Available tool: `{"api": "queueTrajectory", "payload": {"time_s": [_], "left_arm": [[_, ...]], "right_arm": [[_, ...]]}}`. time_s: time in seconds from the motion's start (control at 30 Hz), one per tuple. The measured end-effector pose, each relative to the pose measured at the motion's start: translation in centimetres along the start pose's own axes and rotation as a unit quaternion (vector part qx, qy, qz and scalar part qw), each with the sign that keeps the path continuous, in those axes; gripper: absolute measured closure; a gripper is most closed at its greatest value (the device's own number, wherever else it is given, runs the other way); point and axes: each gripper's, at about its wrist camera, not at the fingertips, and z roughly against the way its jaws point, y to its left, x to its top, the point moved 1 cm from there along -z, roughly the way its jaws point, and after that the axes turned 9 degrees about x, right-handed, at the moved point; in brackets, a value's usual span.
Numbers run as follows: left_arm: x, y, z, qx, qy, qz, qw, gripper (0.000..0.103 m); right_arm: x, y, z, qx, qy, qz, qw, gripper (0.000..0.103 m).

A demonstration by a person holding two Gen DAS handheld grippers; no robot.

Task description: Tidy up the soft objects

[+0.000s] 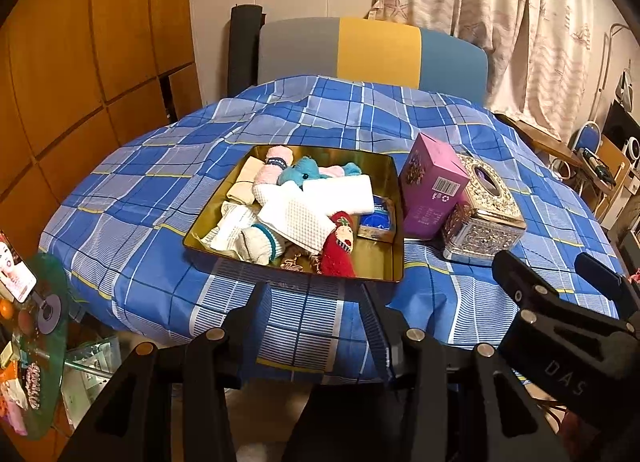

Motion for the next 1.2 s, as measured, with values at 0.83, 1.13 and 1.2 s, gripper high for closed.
{"api": "queueTrajectory", "payload": {"time_s": [0.83,1.13,1.2], "left_arm": [[0.2,0.1,0.3,-0.009,-0.002,0.002,1.0,0.057],[0.3,0.2,0.1,-0.003,-0.001,0.0,1.0,0.057],[0.2,0.3,0.1,-0.004,0.0,0.0,1.0,0.057]], "right_arm": [[-0.6,-1.6,-0.8,-0.017,0.019,-0.025,0.999,0.0],[-0.6,-1.5,-0.5,-0.018,0.013,-0.022,1.0,0.0],[-0.7,-1.5,-0.6,-0.019,0.015,-0.024,0.999,0.0]]}}
